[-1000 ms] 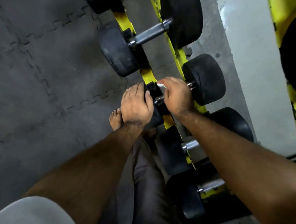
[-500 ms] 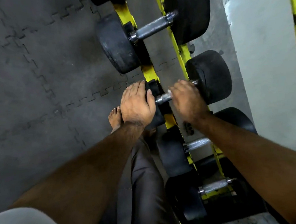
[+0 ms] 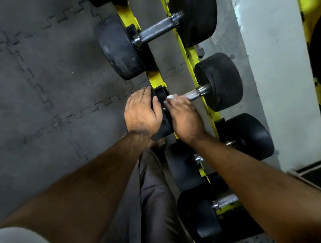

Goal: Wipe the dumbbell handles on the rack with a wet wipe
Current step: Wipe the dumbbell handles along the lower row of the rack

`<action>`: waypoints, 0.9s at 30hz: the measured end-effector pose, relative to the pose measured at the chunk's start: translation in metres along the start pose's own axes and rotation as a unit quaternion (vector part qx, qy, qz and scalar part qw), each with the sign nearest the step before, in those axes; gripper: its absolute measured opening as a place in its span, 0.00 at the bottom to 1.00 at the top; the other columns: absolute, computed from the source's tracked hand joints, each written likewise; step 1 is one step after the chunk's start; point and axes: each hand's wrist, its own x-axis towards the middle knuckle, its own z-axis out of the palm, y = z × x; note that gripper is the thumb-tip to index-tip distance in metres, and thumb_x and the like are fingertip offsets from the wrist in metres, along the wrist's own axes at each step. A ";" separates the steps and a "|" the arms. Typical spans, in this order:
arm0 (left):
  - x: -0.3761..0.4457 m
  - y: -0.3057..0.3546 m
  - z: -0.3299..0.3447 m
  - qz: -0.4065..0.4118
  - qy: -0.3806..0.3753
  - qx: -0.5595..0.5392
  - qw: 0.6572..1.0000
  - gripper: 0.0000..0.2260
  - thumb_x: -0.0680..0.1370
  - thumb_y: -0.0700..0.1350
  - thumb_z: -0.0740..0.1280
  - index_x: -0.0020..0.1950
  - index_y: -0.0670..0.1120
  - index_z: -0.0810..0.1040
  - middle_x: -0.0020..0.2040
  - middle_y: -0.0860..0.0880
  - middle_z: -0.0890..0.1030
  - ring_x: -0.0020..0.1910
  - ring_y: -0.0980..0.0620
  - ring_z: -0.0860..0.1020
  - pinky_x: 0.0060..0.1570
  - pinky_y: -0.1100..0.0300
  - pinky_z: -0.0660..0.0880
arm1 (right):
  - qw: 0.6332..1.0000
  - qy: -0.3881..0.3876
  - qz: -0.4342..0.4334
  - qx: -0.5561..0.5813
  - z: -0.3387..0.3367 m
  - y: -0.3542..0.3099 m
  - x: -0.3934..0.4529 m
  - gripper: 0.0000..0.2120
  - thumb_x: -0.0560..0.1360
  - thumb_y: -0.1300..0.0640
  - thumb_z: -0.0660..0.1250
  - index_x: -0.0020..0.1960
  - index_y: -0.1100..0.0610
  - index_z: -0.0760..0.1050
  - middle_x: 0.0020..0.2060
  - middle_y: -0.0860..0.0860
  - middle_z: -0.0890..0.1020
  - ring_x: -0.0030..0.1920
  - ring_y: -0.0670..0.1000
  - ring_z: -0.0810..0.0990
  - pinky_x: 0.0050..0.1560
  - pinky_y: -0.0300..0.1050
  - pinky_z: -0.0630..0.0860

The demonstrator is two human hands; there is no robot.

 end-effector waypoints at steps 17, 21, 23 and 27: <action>-0.002 0.000 -0.003 0.002 -0.031 0.024 0.999 0.22 0.81 0.50 0.54 0.65 0.39 0.78 0.60 0.42 0.81 0.60 0.43 0.78 0.66 0.48 0.71 | 0.991 0.058 0.123 0.019 -0.001 -0.002 -0.010 0.25 0.74 0.63 0.60 0.71 0.61 0.73 0.70 0.56 0.75 0.75 0.61 0.65 0.75 0.58 0.61; 0.012 0.008 -0.012 0.050 -0.100 0.068 0.991 0.22 0.80 0.52 0.51 0.61 0.41 0.77 0.55 0.42 0.81 0.55 0.42 0.78 0.62 0.49 0.72 | 0.991 0.017 0.115 -0.073 -0.011 0.013 -0.015 0.30 0.75 0.60 0.62 0.77 0.60 0.63 0.76 0.55 0.66 0.79 0.59 0.58 0.78 0.56 0.55; 0.016 0.007 -0.013 0.058 -0.109 0.058 0.991 0.21 0.80 0.52 0.52 0.59 0.42 0.77 0.53 0.43 0.80 0.53 0.42 0.77 0.57 0.49 0.73 | 0.972 0.002 0.208 -0.109 -0.011 0.005 -0.010 0.32 0.77 0.60 0.59 0.79 0.62 0.56 0.79 0.58 0.59 0.80 0.60 0.52 0.78 0.55 0.53; 0.015 0.003 -0.010 0.065 -0.103 0.044 0.992 0.19 0.80 0.52 0.53 0.57 0.42 0.78 0.52 0.44 0.80 0.52 0.43 0.77 0.54 0.50 0.73 | 0.978 0.002 0.178 -0.114 -0.001 -0.002 -0.015 0.31 0.77 0.60 0.53 0.79 0.64 0.54 0.79 0.61 0.56 0.80 0.63 0.51 0.78 0.57 0.54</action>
